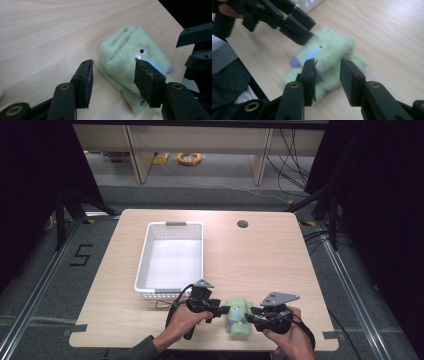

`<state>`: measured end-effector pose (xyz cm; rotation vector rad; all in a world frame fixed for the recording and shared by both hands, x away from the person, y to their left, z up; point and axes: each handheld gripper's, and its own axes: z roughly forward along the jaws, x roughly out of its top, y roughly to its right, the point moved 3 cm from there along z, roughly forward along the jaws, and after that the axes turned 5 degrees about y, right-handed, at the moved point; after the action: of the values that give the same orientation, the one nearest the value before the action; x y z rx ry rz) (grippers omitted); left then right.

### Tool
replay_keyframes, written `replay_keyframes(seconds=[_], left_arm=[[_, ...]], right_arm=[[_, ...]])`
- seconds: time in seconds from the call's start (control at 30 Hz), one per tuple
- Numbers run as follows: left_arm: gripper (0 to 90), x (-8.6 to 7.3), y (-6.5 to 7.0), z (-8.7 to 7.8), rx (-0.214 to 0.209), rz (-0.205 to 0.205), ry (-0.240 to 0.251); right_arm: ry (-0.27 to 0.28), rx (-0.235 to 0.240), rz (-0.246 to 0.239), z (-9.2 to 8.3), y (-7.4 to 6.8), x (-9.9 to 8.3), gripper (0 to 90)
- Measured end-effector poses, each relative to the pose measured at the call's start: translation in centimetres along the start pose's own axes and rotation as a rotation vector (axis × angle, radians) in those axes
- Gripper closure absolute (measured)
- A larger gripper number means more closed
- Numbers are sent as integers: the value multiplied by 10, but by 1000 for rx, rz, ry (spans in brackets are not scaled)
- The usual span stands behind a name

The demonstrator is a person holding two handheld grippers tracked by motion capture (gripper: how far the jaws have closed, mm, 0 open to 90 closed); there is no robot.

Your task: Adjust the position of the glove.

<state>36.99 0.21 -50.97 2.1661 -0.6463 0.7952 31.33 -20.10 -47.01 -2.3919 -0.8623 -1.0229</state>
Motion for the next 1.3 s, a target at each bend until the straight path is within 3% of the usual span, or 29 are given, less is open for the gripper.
replay_keyframes(seconds=[0.13,0.2,0.23,0.3,0.4,0.43,0.53,0.6,0.63,0.7,0.73,0.8,0.87,0.9,1.03,1.07,1.13,1.23,1.3], left_arm=[[479,2,3,6,-11,1,-15],[480,2,5,10,-14,2,-18],[485,2,6,11,-16,11,-17],[507,3,9,14,-14,15,-5],[600,4,11,17,2,45,17],[664,5,11,17,3,59,21],[752,7,12,19,10,70,40],[782,8,14,17,0,83,47],[791,9,15,17,0,96,53],[799,12,17,14,-12,105,65],[800,15,19,13,-6,118,74],[800,20,21,12,-25,124,79],[798,22,21,17,-11,131,68],[795,22,20,20,-10,128,50],[759,15,13,30,20,87,47],[736,14,12,29,2,86,22],[642,13,9,27,26,75,42],[583,13,9,18,11,68,63],[527,13,8,11,11,62,79]], right_arm=[[-87,-15,-10,2,9,-9,647],[-116,-14,14,9,12,-13,636],[-123,-26,-8,13,17,-15,636],[-132,-23,18,18,21,-15,631],[-111,-8,33,27,26,-15,656],[-129,-2,25,27,27,-15,680],[-114,27,49,31,26,-14,796],[-127,21,18,30,26,-13,850],[-106,27,44,29,23,-12,858],[-123,31,51,24,21,-11,861],[-96,26,56,23,20,-10,861],[-89,31,56,19,20,-9,860],[-91,18,80,16,20,-10,856],[-120,19,91,15,19,-12,851],[-119,18,105,25,23,-18,827],[-132,21,97,23,24,-17,805],[-122,21,101,22,26,-16,746],[-121,-4,87,14,27,-13,671],[-86,-12,62,8,30,-8,651]])
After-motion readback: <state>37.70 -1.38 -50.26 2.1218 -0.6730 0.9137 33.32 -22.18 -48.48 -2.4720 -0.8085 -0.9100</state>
